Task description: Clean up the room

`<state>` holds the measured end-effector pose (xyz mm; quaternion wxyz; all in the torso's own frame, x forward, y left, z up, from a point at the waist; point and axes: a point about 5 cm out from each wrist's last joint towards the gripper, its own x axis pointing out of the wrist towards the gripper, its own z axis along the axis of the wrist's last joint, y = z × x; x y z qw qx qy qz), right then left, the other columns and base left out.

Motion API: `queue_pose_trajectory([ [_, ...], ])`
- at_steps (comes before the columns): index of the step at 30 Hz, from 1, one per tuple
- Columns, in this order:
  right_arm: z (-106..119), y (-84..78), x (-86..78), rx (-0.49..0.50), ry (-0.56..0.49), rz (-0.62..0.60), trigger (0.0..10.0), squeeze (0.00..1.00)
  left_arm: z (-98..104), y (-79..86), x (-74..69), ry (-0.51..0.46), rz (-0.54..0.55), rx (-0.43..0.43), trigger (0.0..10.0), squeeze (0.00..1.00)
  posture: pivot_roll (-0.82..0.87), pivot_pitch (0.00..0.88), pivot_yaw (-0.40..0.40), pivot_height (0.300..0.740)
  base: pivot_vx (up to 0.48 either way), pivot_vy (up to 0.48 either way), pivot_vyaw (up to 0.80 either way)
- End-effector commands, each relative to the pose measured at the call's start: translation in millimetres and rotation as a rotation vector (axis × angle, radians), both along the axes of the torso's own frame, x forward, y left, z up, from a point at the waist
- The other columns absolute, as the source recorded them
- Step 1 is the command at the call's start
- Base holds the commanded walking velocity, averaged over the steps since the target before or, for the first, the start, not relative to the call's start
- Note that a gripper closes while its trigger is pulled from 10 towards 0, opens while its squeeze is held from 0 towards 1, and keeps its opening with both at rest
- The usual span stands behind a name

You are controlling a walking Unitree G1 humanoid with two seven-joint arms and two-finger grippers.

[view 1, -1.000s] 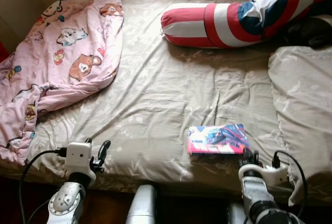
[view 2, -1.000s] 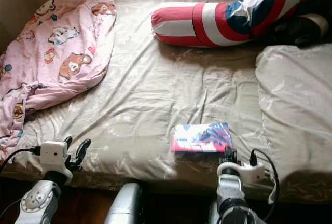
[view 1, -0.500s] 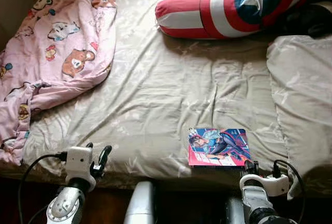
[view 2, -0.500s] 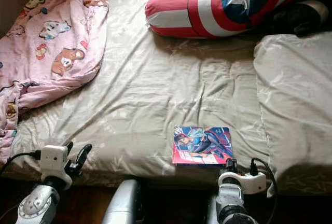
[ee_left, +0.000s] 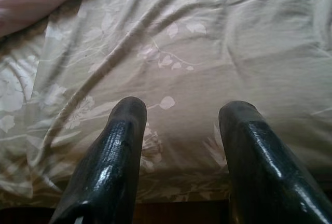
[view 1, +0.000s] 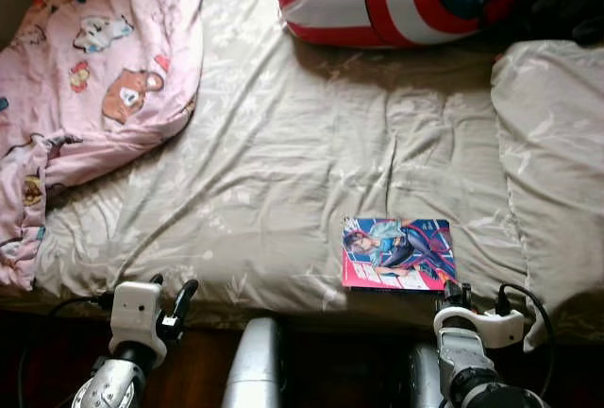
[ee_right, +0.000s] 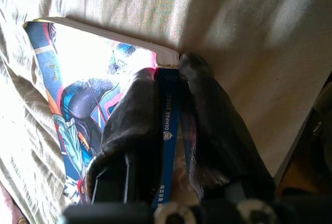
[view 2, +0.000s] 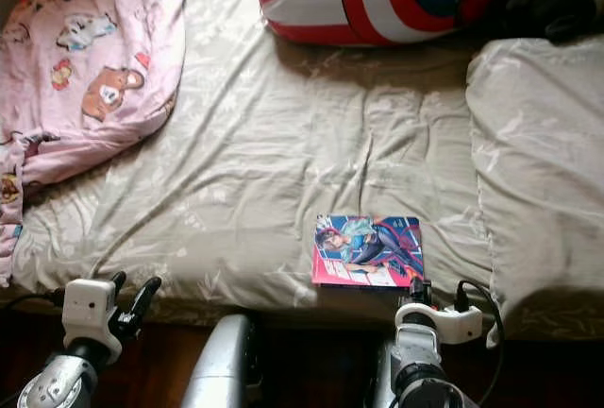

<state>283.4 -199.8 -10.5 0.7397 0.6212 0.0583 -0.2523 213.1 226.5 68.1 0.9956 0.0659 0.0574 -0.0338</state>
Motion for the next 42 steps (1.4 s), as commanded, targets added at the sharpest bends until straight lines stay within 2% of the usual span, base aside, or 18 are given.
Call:
queue_pose_trajectory([
  [1, -8.0, 3.0, -7.9, 0.027, 0.035, -0.014, 10.0, 0.00, -5.1, 3.9, -7.6, 0.043, -0.002, 0.025, 10.0, 0.00, 0.29, 0.352, 0.128, 0.632, 0.000, 0.000, 0.00],
  [8, -5.2, -0.3, -5.6, 0.018, 0.020, -0.016, 10.0, 0.00, -4.8, 3.2, -9.2, 0.048, 0.000, 0.026, 10.0, 0.00, 0.29, 0.355, 0.126, 0.632, 0.000, 0.000, 0.00],
  [9, -3.9, -0.9, -4.3, 0.016, 0.013, -0.015, 10.0, 0.21, -5.0, 3.2, -9.0, 0.049, 0.001, 0.026, 10.0, 0.00, 0.28, 0.355, 0.121, 0.632, 0.000, 0.000, 0.00],
  [10, -3.3, -1.0, -3.7, 0.014, 0.011, -0.014, 10.0, 0.67, -5.1, 3.1, -8.8, 0.049, 0.002, 0.026, 10.0, 0.00, 0.28, 0.355, 0.121, 0.632, 0.000, 0.000, 0.00],
  [11, -2.9, -1.1, -3.3, 0.014, 0.010, -0.013, 10.0, 0.67, -5.1, 2.9, -8.5, 0.048, 0.002, 0.026, 10.0, 0.00, 0.28, 0.354, 0.120, 0.632, 0.000, 0.000, 0.00],
  [12, -2.6, -1.1, -2.8, 0.013, 0.009, -0.012, 10.0, 0.75, -5.0, 2.9, -8.1, 0.048, 0.003, 0.026, 10.0, 0.00, 0.28, 0.353, 0.119, 0.632, 0.000, 0.000, 0.00],
  [23, -5.4, 1.2, -5.7, 0.040, 0.015, -0.047, 10.0, 0.72, -6.3, 1.2, -3.0, 0.045, 0.005, 0.019, 10.0, 0.00, 0.26, 0.346, 0.107, 0.632, 0.000, 0.000, 0.00],
  [27, -8.2, 8.6, -7.0, 0.044, 0.035, -0.017, 10.0, 0.68, -7.5, 1.3, 0.1, 0.042, 0.011, 0.017, 10.0, 0.00, 0.25, 0.337, 0.097, 0.632, 0.000, 0.000, 0.00],
  [28, -8.2, 10.5, -6.6, 0.034, 0.038, 0.000, 10.0, 0.64, -7.5, 1.3, 0.9, 0.040, 0.013, 0.017, 10.0, 0.00, 0.25, 0.335, 0.094, 0.632, 0.000, 0.000, 0.00],
  [29, -8.7, 11.1, -7.1, 0.032, 0.041, 0.000, 10.0, 0.30, -7.7, 1.6, 1.6, 0.038, 0.016, 0.015, 10.0, 0.00, 0.24, 0.333, 0.089, 0.632, 0.000, 0.000, 0.00],
  [31, -9.2, 10.8, -7.7, 0.036, 0.045, -0.008, 10.0, 0.30, -7.9, 1.8, 2.1, 0.038, 0.018, 0.015, 10.0, 0.00, 0.24, 0.333, 0.089, 0.632, 0.000, 0.000, 0.00],
  [33, -12.4, 11.6, -11.0, 0.008, 0.079, 0.019, 10.0, 0.22, -9.3, 1.8, 4.3, 0.036, 0.023, 0.014, 10.0, 0.00, 0.23, 0.324, 0.078, 0.632, 0.000, 0.000, 0.00],
  [34, -12.9, 11.8, -11.5, -0.006, 0.087, 0.031, 10.0, 0.15, -9.7, 1.4, 5.6, 0.035, 0.024, 0.013, 10.0, 0.00, 0.23, 0.320, 0.075, 0.632, 0.000, 0.000, 0.00],
  [35, -13.0, 11.1, -11.9, -0.003, 0.085, 0.026, 10.0, 0.00, -9.9, 1.2, 6.4, 0.034, 0.025, 0.013, 10.0, 0.00, 0.22, 0.317, 0.074, 0.632, 0.000, 0.000, 0.00],
  [42, -7.7, 3.6, -8.1, -0.041, 0.056, 0.032, 10.0, 0.00, -10.1, 1.4, 13.2, 0.014, 0.031, 0.018, 10.0, 0.00, 0.19, 0.297, 0.051, 0.632, 0.000, 0.000, 0.00],
])
